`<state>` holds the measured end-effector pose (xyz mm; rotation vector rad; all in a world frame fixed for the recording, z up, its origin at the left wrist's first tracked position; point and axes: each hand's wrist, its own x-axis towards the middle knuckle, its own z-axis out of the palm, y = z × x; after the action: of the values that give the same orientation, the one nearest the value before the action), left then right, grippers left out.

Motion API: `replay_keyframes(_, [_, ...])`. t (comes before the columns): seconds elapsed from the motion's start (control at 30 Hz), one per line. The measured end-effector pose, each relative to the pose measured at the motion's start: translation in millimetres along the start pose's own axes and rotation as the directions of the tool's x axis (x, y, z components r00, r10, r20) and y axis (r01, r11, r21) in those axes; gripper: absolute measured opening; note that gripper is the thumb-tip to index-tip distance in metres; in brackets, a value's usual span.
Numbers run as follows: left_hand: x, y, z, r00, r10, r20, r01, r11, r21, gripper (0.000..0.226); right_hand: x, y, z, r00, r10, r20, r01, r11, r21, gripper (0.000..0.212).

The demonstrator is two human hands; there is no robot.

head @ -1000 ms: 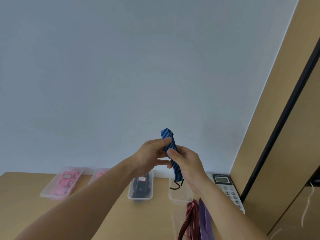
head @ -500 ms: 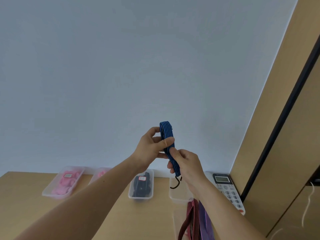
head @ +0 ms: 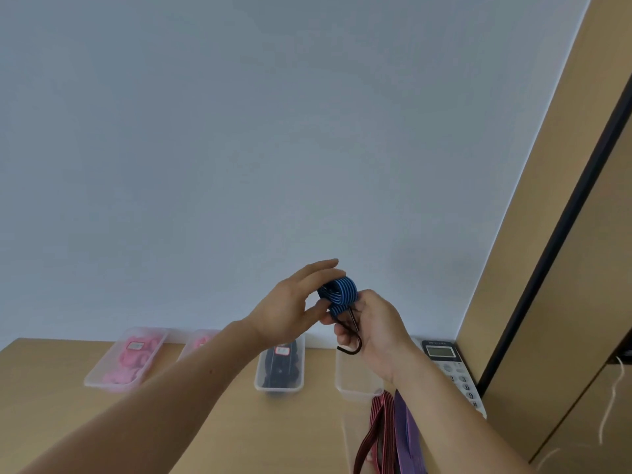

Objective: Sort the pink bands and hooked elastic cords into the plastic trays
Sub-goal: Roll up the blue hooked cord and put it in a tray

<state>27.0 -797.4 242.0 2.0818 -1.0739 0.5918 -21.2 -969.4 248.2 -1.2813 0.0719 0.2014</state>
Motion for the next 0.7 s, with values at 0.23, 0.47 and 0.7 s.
replay_keyframes(0.23, [1, -2, -1, 0.985, 0.051, 0.168, -0.071, 0.99, 0.119, 0.051, 4, 10, -1, 0.997, -0.07, 0.022, 0.071, 0.997, -0.038, 0.045])
replay_keyframes(0.47, [11, 10, 9, 0.801, -0.564, 0.202, 0.55, 0.559, -0.62, 0.053, 7, 15, -17, 0.954, -0.297, -0.053, 0.271, 0.921, -0.279, 0.026])
replay_keyframes(0.7, [21, 18, 37, 0.711, -0.642, 0.287, 0.607, 0.355, -0.711, 0.024, 8, 25, -32, 0.897, -0.441, -0.034, 0.321, 0.701, -0.637, 0.027])
